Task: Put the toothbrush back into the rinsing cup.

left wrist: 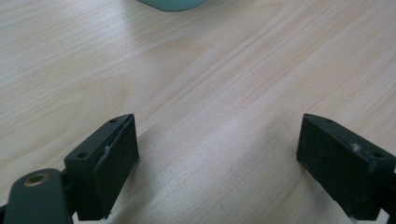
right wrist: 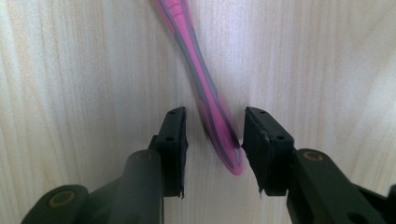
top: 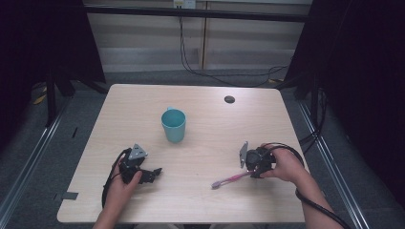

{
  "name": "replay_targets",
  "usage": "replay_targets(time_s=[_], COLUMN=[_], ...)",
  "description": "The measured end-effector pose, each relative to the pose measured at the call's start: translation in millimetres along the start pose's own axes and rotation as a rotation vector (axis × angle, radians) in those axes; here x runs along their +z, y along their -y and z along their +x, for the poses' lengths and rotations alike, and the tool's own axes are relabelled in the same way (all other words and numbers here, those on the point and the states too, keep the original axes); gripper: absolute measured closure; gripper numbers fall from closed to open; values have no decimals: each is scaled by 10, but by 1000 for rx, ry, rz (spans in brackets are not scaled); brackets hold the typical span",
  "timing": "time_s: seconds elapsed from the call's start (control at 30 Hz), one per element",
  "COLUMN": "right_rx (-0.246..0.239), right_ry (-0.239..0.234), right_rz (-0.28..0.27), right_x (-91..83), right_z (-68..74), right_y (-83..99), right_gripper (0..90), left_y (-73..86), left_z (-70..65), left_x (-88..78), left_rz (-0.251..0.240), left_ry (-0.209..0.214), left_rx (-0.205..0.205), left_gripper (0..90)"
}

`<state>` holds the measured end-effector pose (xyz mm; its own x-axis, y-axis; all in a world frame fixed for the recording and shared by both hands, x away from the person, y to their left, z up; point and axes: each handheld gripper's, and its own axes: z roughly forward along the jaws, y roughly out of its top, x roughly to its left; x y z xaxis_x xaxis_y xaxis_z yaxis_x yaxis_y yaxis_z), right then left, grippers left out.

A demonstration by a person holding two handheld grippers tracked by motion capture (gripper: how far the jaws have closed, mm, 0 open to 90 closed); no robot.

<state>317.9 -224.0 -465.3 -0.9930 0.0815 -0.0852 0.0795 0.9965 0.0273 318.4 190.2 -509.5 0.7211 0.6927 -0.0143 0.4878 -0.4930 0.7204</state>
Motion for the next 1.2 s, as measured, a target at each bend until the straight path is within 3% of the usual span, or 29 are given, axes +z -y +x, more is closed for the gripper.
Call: replay_targets(time_s=[0.33, 0.43, 0.77, 0.97, 1.2], right_rx=[3, 25, 77, 122, 137], right_ry=[-75, -97, -108, -91, -60], right_rz=[15, 19, 9, -1, -33], right_x=[15, 15, 16, -5, -89], right_z=[-48, -55, -76, -44, -34], right_y=[-39, -40, -18, 17, 85], right_gripper=[748, 779, 789, 791, 791], left_y=[1, 0, 0, -2, -1], left_z=[0, 2, -2, 2, 2], left_x=[-1, -2, 0, -2, -2], left_rz=[4, 4, 4, 5, 6], left_ry=[2, 0, -3, -2, -3], left_rx=[-1, 4, 0, 5, 5], left_gripper=[124, 124, 123, 123, 123])
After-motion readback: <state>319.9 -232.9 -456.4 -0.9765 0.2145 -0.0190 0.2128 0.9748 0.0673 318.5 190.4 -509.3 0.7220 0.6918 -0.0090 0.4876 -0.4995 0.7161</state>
